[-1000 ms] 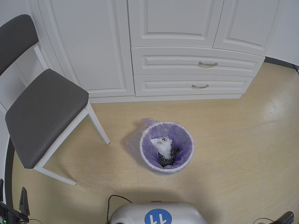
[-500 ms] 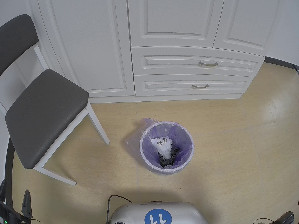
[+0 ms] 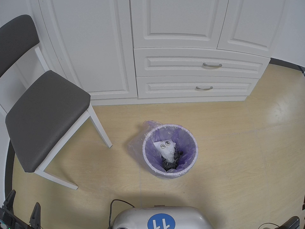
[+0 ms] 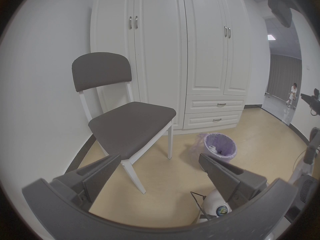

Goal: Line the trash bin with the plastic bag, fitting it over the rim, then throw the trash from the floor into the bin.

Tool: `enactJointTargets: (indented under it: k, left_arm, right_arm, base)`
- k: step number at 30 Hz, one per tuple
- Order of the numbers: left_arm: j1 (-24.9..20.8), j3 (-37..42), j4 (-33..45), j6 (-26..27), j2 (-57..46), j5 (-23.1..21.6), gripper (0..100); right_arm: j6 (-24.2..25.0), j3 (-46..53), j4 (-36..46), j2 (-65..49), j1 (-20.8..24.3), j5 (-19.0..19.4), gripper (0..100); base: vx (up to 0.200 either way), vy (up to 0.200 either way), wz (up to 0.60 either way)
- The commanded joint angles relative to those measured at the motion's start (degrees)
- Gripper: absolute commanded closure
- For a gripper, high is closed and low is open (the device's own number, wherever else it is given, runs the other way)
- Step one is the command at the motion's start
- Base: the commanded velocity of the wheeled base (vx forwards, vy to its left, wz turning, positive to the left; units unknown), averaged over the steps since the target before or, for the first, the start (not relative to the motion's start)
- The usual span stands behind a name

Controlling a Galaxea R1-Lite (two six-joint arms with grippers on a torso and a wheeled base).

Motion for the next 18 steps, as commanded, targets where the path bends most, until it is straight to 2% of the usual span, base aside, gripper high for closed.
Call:
enactJointTargets:
  k: [1, 10, 18]
  left_arm:
    - [0.0, 0.3, -0.1, -0.3, -0.9, -0.2, 0]
    - [0.0, 0.3, -0.2, -0.6, -0.9, -0.2, 0]
    - [0.0, 0.3, -0.1, -0.6, -0.9, -0.2, 0]
  right_arm:
    - [-0.7, 1.0, 1.8, -0.8, 0.0, -0.7, 0]
    - [-4.5, 1.0, 13.6, -0.8, 0.0, -0.4, 0]
    - [-4.8, 1.0, 16.8, -0.8, 0.0, -0.4, 0]
  base:
    - [0.000, 0.000, 0.00]
    - [0.000, 0.000, 0.00]
    - [0.000, 0.000, 0.00]
